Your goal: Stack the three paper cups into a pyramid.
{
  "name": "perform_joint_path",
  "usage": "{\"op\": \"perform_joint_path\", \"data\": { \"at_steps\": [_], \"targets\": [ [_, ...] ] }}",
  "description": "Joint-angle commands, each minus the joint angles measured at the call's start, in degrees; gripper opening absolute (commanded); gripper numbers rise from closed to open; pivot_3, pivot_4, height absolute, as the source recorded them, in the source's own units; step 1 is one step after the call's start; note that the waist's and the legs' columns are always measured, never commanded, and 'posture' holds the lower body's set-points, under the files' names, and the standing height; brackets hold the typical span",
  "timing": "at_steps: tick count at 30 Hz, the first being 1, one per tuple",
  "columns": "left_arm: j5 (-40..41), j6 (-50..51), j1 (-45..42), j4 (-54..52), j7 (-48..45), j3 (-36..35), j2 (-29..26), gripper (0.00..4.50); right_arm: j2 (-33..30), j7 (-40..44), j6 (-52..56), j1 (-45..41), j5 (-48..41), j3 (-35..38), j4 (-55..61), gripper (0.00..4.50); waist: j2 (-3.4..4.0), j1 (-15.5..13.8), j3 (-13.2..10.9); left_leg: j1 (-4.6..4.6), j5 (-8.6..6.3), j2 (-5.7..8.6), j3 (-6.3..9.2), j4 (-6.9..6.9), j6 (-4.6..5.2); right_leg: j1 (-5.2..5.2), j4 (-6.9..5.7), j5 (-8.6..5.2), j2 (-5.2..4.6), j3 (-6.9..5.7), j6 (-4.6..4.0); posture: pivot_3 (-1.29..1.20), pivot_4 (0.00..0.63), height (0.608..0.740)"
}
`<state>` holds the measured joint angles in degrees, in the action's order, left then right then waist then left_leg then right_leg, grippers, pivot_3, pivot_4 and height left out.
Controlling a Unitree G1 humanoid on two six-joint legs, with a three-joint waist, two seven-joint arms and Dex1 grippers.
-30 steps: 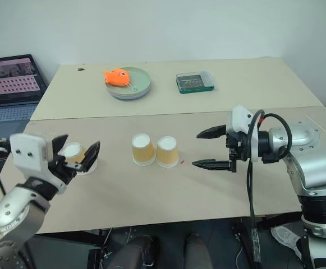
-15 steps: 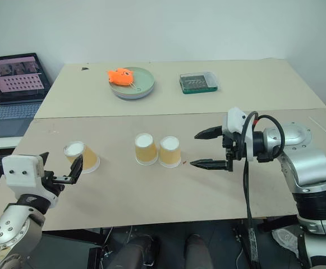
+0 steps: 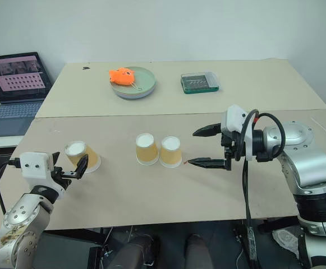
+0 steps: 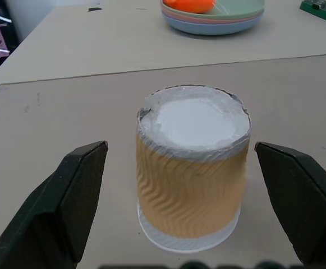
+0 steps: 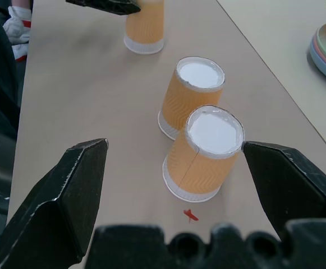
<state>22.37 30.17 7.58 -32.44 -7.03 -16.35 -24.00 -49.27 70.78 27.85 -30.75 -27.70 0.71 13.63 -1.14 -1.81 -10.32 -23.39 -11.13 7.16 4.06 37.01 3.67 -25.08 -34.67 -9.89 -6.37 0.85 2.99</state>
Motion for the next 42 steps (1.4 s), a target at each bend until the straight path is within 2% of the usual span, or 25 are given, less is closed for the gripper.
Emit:
{"op": "perform_joint_path", "data": {
  "at_steps": [1,10,22,23,25,26,29,37,40,42],
  "targets": [
    [-1.26,-2.64,-3.68,2.83,-3.44,0.76,-1.65,4.5,-0.97,-0.93,0.16,-0.16,-1.29,2.35,2.24,4.44,0.0,-0.06,0.0,0.0,0.0,-0.01,0.0,0.0,0.0,0.0,0.0,0.0,0.01,-0.01,0.01,0.0,0.15,0.74],
    [-3.76,-4.68,-11.58,11.44,-7.27,2.34,-2.25,4.5,-1.22,-2.73,0.37,0.4,-1.31,2.7,3.22,4.44,0.0,-0.35,0.0,-0.02,0.0,0.0,0.01,0.0,0.0,-0.05,-0.01,0.11,0.03,-0.01,-0.16,0.0,0.15,0.74],
    [-4.5,-4.09,-11.63,12.22,-8.84,1.82,-1.76,4.5,-1.7,-4.0,0.61,0.3,-1.54,2.78,3.26,4.44,0.0,-0.29,0.0,-0.02,0.0,0.0,0.0,0.0,0.0,-0.04,-0.01,0.11,0.02,0.0,-0.13,0.0,0.15,0.74],
    [-4.49,-4.11,-11.61,12.21,-8.86,1.77,-1.67,4.07,-1.7,-4.01,0.59,0.3,-1.49,2.74,3.18,4.5,0.0,-0.29,0.0,-0.02,0.0,0.0,0.0,0.0,0.0,-0.04,-0.01,0.11,0.03,0.0,-0.13,0.0,0.15,0.74],
    [-4.42,-3.73,-11.71,12.22,-8.81,1.78,-1.6,3.59,-1.71,-4.09,0.53,0.32,-1.33,2.65,3.14,4.5,0.0,-0.29,0.0,-0.02,0.0,-0.01,0.0,0.0,0.0,-0.05,-0.01,0.11,0.03,0.0,-0.14,0.0,0.15,0.74],
    [-4.36,-3.38,-11.82,12.21,-8.73,1.8,-1.59,3.09,-1.73,-4.17,0.54,0.25,-1.23,2.61,3.13,4.5,0.0,-0.29,0.0,-0.02,0.0,0.0,0.0,0.0,0.0,-0.05,-0.01,0.11,0.03,0.0,-0.14,0.0,0.15,0.74],
    [-4.38,-2.89,-12.24,12.09,-8.58,1.97,-1.64,2.3,-1.84,-4.16,0.65,-0.07,-1.26,2.69,2.83,4.5,0.0,-0.3,0.0,-0.01,0.0,0.0,0.0,0.0,0.0,-0.04,-0.01,0.11,0.02,0.0,-0.14,0.0,0.15,0.74],
    [-3.76,-1.72,-16.88,12.65,-8.98,2.36,-1.85,2.3,-1.65,-5.0,0.55,-0.49,-1.02,2.7,2.59,4.5,-0.01,-0.3,0.0,-0.02,0.0,0.0,0.01,0.0,0.0,-0.04,-0.02,0.11,0.03,0.0,-0.13,0.0,0.15,0.74],
    [-2.78,-1.45,-22.16,14.19,-10.36,2.68,-2.17,2.3,-1.43,-6.2,0.41,-0.66,-0.61,2.61,2.69,4.5,-0.01,-0.5,0.0,-0.02,0.01,0.0,0.01,0.01,0.0,-0.03,-0.02,0.12,0.04,-0.03,-0.13,0.0,0.15,0.74],
    [-2.31,-1.84,-29.0,17.05,-12.46,3.66,-2.73,2.3,-1.07,-7.64,0.58,-0.92,-0.51,2.86,2.95,4.5,-0.02,-0.55,0.0,-0.03,0.01,0.01,0.01,0.02,0.0,-0.03,-0.01,0.13,0.04,-0.03,-0.12,0.0,0.15,0.74]
  ]
}}
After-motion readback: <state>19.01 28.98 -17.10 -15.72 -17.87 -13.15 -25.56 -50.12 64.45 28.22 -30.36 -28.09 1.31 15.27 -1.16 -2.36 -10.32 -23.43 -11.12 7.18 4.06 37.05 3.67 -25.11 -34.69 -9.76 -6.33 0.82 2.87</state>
